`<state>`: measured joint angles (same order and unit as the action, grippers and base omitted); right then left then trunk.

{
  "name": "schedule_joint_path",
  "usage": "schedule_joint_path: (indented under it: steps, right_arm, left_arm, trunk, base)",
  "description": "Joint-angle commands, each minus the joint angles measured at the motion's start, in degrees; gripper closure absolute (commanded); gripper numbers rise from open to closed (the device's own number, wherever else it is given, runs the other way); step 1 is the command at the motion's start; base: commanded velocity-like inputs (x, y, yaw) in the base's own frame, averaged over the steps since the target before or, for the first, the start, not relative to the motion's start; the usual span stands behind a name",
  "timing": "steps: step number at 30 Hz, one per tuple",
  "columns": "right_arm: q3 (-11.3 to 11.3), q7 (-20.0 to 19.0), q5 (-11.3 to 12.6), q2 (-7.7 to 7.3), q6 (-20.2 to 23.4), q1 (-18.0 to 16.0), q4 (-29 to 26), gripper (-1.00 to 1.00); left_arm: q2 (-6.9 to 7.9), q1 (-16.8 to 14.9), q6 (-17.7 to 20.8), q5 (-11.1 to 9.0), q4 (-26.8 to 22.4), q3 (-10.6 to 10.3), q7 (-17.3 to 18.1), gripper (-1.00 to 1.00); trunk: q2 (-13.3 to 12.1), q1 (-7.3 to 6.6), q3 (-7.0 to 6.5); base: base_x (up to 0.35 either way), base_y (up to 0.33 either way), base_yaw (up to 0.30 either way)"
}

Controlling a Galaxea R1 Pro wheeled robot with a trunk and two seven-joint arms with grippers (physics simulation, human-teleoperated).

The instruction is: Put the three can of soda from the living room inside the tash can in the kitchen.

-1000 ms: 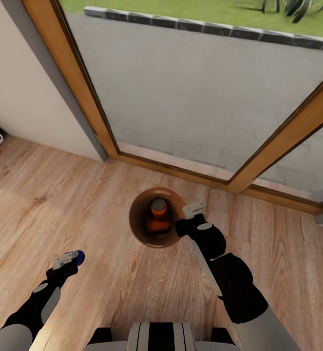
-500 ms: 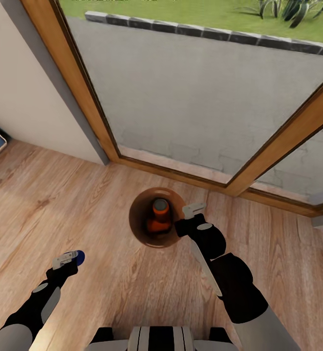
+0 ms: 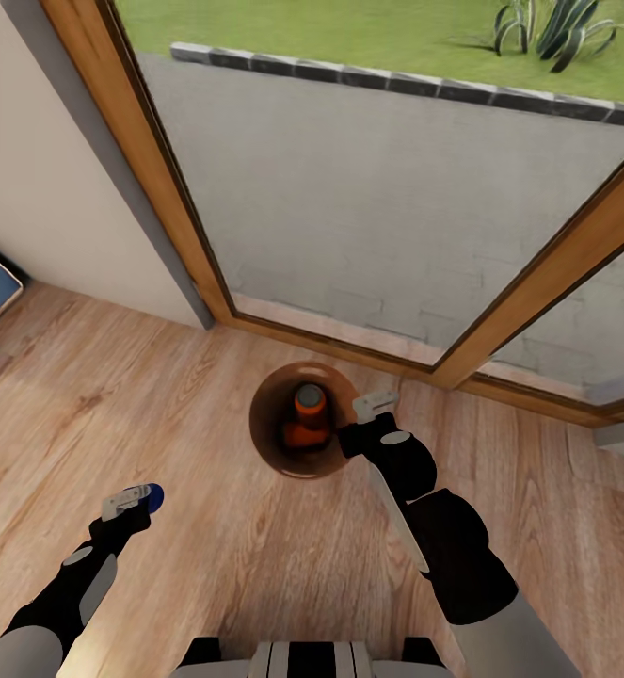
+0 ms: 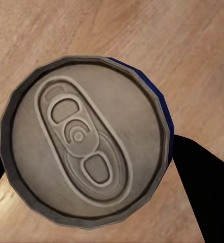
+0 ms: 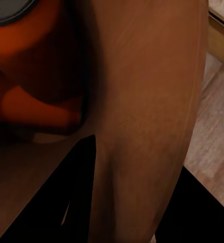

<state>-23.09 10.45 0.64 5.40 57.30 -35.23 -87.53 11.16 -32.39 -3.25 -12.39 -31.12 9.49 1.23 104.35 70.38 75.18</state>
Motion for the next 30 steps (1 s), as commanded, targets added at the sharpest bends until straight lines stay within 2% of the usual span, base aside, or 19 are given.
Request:
schedule_joint_path:
  steps: [1, 30]
  right_arm:
    - [0.0, 0.0, 0.6, 0.00, -0.1, 0.0, 0.0, 1.00]
    - [0.0, 0.0, 0.6, 0.03, -0.1, 0.0, 0.0, 1.00]
  left_arm:
    - [0.00, 0.0, 0.0, 0.0, 0.0, 0.0, 0.0, 1.00]
    - [0.00, 0.0, 0.0, 0.0, 0.0, 0.0, 0.0, 1.00]
  trunk:
    - [-0.4, -0.23, -0.29]
    - [-12.0, -6.60, -7.98]
  base:
    - [0.000, 0.000, 0.000]
    - [0.000, 0.000, 0.000]
